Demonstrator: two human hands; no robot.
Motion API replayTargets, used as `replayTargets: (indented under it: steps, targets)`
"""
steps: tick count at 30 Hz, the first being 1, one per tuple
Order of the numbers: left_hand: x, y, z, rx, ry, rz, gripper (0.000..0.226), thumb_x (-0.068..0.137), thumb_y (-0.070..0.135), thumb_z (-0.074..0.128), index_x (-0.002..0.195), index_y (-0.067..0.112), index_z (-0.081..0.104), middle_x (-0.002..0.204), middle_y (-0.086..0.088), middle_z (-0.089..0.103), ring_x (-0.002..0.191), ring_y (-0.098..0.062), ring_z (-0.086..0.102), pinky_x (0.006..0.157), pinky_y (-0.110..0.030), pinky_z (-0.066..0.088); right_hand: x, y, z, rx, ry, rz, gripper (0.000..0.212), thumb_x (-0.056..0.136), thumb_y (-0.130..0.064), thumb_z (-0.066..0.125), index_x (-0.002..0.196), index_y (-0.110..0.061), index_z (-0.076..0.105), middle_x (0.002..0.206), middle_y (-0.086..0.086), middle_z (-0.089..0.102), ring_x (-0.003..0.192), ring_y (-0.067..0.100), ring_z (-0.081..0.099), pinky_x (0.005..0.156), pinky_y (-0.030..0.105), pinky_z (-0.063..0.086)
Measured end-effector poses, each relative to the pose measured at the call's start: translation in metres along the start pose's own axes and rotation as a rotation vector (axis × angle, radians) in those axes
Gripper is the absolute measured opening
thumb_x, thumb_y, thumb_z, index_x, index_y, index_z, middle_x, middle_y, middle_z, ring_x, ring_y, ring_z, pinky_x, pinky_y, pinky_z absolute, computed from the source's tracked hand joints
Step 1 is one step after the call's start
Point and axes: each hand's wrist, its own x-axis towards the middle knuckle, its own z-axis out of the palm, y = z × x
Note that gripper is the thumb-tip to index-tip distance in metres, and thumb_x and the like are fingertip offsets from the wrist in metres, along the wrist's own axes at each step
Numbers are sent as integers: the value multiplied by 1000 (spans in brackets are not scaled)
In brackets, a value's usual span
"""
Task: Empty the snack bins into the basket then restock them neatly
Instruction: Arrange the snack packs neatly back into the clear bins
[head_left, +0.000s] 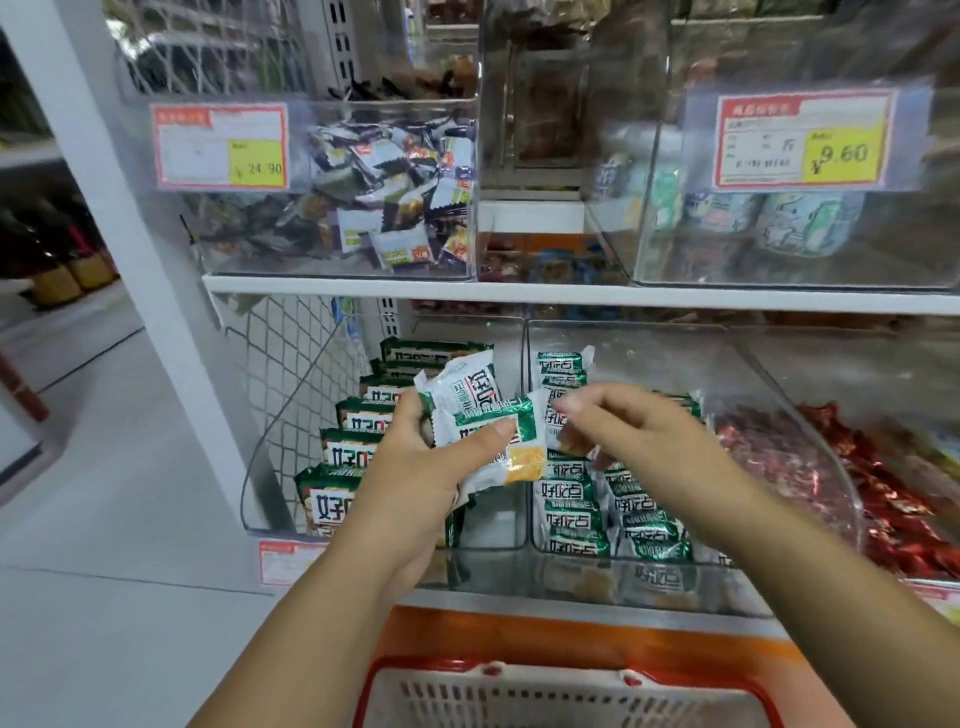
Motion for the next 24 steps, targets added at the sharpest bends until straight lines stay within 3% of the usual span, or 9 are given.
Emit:
replayTargets:
  steps: [3,7,10,13,15,18,21,24]
  targets:
    - [-9,-2,7,26,-47,-10,51,70,19,79,116,22,58,104,-1,75,95,-22,73,88,-41,56,-23,-4,11,99,-103,46,36,72,-42,72,104,-26,63,78,-9,68,72,3,64,69,17,50]
    - [-18,-5,13,60,-66,-48,69,66,37,78,127,21,51,106,6,73,94,-14,72,93,-46,54,-23,10,4,203,26,93,13,82,-16,73,86,-14,61,67,-5,64,65,10,61,67,23,51]
    - [-15,-6,9,31,-28,-39,62,85,30,71,139,22,43,124,2,66,89,-11,74,97,-47,52,-8,25,-19,336,200,134,14,83,-12,71,89,-13,58,61,-6,62,67,18,58,71,34,47]
    - [-10,-7,-1,118,57,-30,65,95,31,62,150,34,28,142,7,49,84,-7,74,103,-44,48,7,44,-37,228,368,140,27,84,-10,71,104,-19,55,66,-2,57,71,21,54,70,37,46]
    - [-7,-8,-6,119,61,-24,66,94,33,63,150,35,29,142,6,49,84,-6,74,103,-44,47,16,57,-33,98,296,161,38,84,-9,70,117,-24,55,70,4,58,69,22,54,66,36,47]
    - [-4,-11,-11,146,65,4,56,91,31,67,141,24,45,123,6,63,85,-2,71,90,-37,55,33,72,-10,-75,158,151,34,84,-8,71,111,-25,60,69,6,58,61,20,54,57,28,45]
    - [-3,-12,-12,208,59,36,21,92,27,65,112,33,60,75,24,69,62,10,61,71,-25,47,46,80,5,-316,183,117,25,86,-11,67,103,-26,57,72,4,57,55,16,50,46,23,40]
    - [-3,-13,-10,193,44,40,20,92,23,65,108,35,61,76,24,71,61,10,61,54,-11,42,52,87,6,-421,201,140,27,88,-18,67,111,-26,55,71,3,61,55,14,54,46,23,39]
